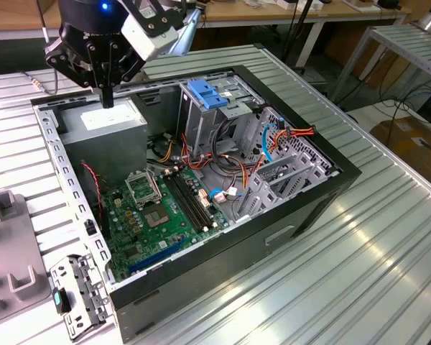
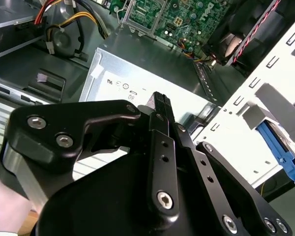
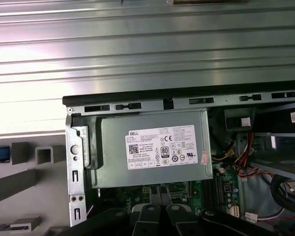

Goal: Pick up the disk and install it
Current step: 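Reach for the disk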

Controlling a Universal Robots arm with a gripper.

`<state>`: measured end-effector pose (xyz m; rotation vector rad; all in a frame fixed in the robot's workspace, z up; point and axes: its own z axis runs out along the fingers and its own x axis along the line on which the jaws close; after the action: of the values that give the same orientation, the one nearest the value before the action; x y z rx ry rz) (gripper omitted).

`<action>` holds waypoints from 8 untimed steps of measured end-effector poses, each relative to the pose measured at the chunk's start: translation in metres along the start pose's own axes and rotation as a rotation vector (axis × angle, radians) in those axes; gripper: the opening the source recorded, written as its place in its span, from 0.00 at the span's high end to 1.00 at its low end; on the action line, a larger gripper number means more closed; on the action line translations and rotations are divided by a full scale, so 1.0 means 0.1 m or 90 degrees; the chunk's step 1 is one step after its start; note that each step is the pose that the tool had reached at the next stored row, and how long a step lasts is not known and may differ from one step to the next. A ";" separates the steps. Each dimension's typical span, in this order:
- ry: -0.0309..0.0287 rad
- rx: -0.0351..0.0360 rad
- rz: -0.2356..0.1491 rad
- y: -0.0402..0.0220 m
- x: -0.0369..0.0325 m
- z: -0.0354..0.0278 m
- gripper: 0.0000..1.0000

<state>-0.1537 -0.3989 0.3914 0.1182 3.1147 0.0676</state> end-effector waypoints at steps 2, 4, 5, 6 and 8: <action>0.0003 0.0001 0.000 -0.002 0.028 0.002 0.89; 0.0006 0.0001 0.000 -0.004 0.049 0.004 0.89; 0.0007 0.0001 0.000 -0.005 0.058 0.004 0.89; 0.0007 0.0001 0.000 -0.005 0.067 0.005 0.89; 0.0009 0.0001 0.000 -0.007 0.085 0.007 0.89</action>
<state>-0.1622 -0.3989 0.3905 0.1182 3.1161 0.0676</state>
